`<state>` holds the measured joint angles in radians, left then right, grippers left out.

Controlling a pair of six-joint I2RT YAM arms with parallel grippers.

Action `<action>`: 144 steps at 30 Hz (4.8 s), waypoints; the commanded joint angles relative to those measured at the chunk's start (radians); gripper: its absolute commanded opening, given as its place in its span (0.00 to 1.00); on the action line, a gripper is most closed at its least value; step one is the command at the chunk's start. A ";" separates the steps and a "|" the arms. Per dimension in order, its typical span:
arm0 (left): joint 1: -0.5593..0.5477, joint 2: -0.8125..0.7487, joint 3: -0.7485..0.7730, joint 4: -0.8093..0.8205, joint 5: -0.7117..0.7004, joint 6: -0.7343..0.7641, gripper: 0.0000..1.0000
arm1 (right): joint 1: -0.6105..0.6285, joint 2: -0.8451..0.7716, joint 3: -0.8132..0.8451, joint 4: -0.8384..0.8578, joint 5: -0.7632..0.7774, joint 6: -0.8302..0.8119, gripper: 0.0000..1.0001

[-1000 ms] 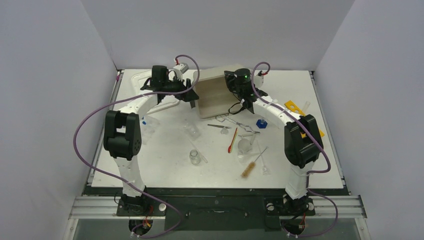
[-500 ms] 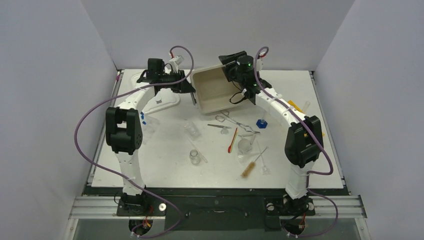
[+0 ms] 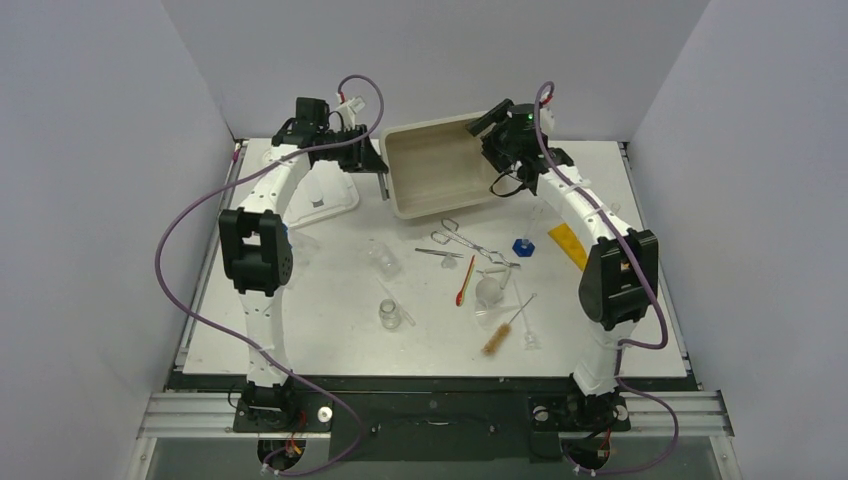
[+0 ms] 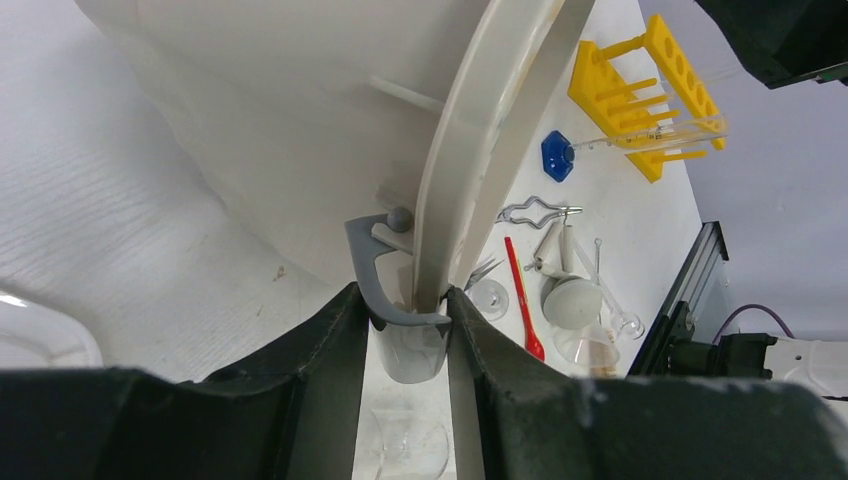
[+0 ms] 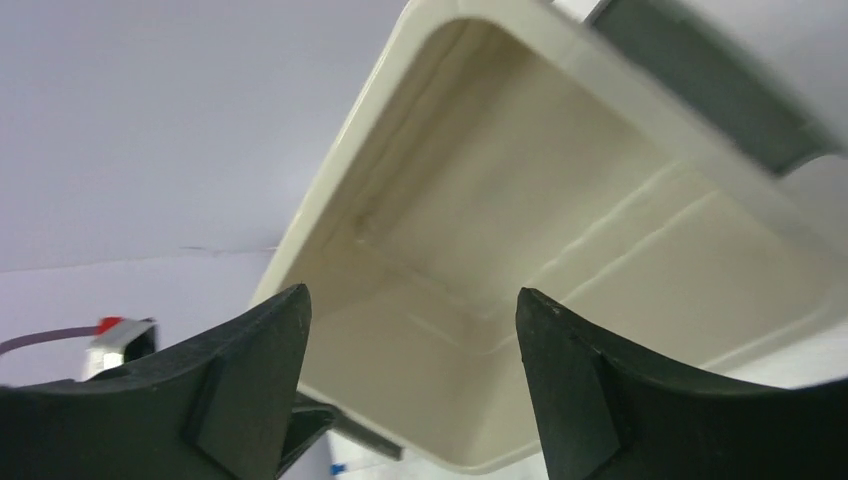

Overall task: Organize the chemistry lab equipment
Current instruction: Adjust the storage box at the center of the board, then pick up the chemistry item at the center of the board.

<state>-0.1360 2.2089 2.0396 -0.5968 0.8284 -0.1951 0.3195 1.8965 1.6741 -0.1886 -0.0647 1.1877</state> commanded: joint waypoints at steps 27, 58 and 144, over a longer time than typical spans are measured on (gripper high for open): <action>-0.008 0.059 0.225 -0.238 -0.255 0.148 0.68 | -0.058 0.226 0.378 -0.304 0.178 -0.565 0.69; -0.040 0.136 0.237 -0.207 -0.382 0.251 0.81 | -0.014 0.200 0.153 -0.194 0.180 -0.554 0.23; -0.004 -0.325 -0.210 -0.185 -0.277 0.328 0.86 | 0.095 -0.452 -1.041 0.259 0.476 -0.169 0.47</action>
<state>-0.1532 1.9373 1.8248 -0.7841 0.5514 0.1085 0.4248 1.4055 0.6617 -0.0734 0.3500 0.9325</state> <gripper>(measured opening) 0.859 0.477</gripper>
